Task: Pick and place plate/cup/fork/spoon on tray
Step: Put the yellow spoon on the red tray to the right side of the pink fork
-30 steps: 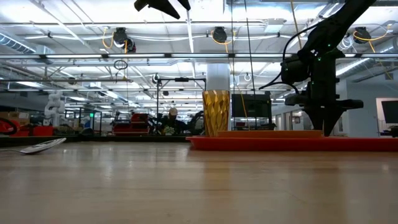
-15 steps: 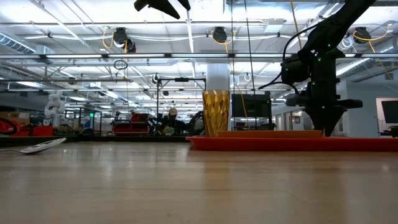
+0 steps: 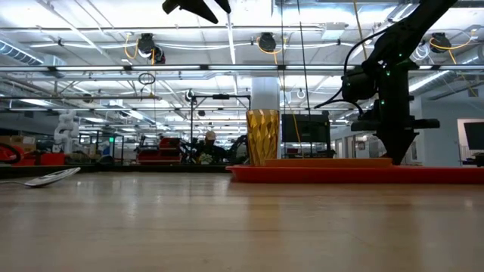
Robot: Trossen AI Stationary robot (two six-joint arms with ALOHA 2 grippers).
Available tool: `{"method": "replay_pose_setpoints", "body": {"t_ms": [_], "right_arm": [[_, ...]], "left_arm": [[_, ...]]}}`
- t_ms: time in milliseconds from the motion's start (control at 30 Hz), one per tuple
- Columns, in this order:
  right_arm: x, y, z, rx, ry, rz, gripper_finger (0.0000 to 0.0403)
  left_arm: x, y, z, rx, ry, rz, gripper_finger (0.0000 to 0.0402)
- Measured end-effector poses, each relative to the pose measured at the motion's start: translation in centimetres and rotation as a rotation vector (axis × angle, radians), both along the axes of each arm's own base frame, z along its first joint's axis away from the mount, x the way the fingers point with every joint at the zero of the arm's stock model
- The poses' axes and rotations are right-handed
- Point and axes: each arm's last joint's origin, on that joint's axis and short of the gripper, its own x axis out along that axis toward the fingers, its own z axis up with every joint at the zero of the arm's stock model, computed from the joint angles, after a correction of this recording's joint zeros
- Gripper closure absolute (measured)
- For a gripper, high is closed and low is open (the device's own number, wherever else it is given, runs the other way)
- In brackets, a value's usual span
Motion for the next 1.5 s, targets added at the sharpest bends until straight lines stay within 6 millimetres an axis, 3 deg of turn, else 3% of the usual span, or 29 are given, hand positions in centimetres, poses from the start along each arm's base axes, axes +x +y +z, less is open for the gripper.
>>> {"method": "replay_pose_setpoints", "body": {"t_ms": [533, 1500], "right_arm": [[-0.8, 1.1, -2.6, 0.017, -0.038, -0.03, 0.0402], [-0.6, 0.8, -1.9, -0.066, -0.108, -0.06, 0.0402]], "left_arm": [[-0.2, 0.0, -0.3, -0.004, 0.041, -0.001, 0.0211], [-0.2, 0.0, -0.3, -0.009, 0.037, 0.003, 0.0211]]}}
